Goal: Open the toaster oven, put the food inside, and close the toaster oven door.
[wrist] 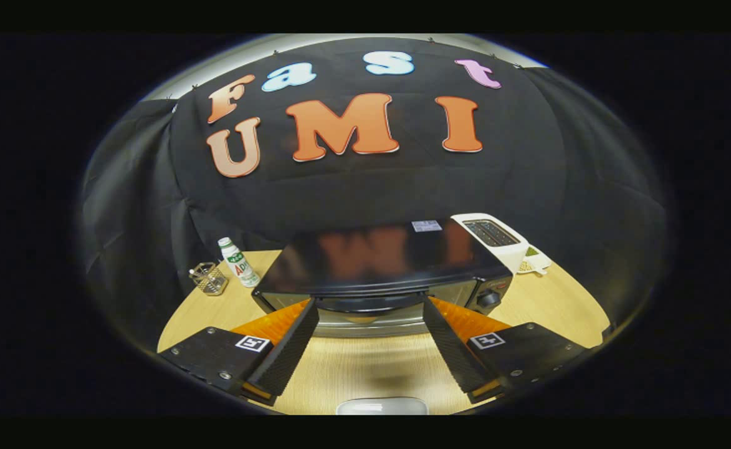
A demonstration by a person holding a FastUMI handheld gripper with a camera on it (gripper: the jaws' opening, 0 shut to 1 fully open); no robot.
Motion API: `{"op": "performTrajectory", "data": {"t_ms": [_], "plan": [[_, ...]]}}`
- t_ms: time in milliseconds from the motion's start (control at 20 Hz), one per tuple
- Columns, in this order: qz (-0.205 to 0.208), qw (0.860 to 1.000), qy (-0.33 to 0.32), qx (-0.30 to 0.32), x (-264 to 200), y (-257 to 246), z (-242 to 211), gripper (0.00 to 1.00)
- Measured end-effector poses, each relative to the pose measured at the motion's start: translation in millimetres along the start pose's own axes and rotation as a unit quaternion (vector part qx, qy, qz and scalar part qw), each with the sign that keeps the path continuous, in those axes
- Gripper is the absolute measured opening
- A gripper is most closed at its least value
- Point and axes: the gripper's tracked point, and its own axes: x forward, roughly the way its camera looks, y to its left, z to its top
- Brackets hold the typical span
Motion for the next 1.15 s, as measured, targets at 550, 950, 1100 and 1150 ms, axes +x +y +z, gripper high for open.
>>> {"op": "performTrajectory", "data": {"t_ms": [550, 950, 1100, 1150], "plan": [[-0.013, 0.995, -0.093, -0.032, -79.9, -11.6, 99.0, 1.00], [-0.035, 0.988, -0.144, -0.042, -131.0, -30.8, 135.7, 1.00], [-0.045, 0.987, -0.149, -0.041, -139.5, -39.0, 135.6, 1.00], [-0.047, 0.987, -0.151, -0.039, -141.2, -41.1, 136.3, 1.00]]}}
